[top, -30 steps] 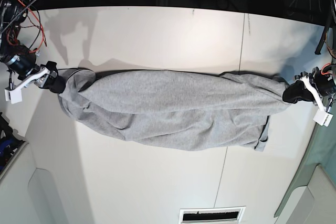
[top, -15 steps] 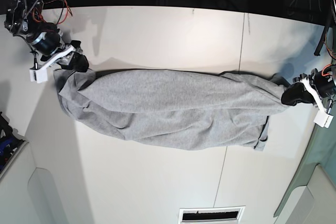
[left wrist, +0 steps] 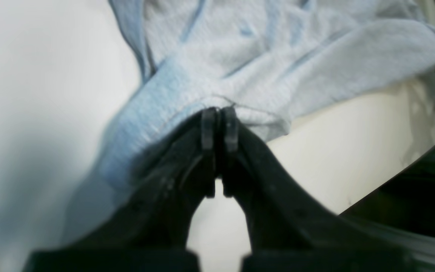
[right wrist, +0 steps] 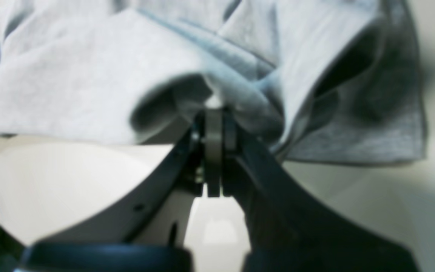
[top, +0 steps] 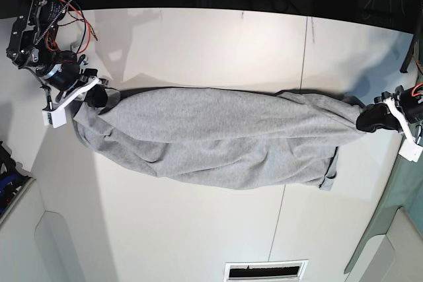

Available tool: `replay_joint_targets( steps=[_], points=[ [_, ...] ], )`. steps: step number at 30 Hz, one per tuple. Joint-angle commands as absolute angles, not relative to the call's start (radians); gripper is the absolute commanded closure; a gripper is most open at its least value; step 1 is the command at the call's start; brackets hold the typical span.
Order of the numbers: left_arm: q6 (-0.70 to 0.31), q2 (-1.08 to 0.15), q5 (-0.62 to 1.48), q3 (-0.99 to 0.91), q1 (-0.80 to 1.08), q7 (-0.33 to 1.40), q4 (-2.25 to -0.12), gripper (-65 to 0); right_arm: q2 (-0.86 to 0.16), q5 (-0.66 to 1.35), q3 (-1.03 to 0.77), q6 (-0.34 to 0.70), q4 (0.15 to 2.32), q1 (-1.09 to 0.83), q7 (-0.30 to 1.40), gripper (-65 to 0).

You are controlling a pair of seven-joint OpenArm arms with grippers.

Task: Layout the t-shirt on the table in an organized manner, then fold the t-shirt properly
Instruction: 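Pull the shirt taut between both grippers and lay it down, then regrasp the shirt end with the right gripper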

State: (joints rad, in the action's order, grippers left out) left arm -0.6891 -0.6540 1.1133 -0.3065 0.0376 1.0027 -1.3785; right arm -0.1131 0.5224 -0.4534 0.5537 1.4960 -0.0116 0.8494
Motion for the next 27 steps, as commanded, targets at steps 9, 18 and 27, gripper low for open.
replay_joint_targets(
  steps=[9,18,27],
  points=[
    [-0.698,-0.783,1.291,-0.536,0.142,1.105,-1.695,0.0,-0.259,0.774,-0.622,0.575,1.807,-0.205,0.921,0.0],
    [-0.698,-0.772,1.29,-0.558,0.4,1.096,-1.836,0.0,-0.286,0.797,-0.685,0.581,1.83,-0.392,0.92,0.0],
    [-0.698,-0.716,1.28,-0.558,0.4,1.074,-1.836,0.0,-0.232,0.685,-0.478,0.58,1.606,-0.308,0.693,-34.7]
  ],
)
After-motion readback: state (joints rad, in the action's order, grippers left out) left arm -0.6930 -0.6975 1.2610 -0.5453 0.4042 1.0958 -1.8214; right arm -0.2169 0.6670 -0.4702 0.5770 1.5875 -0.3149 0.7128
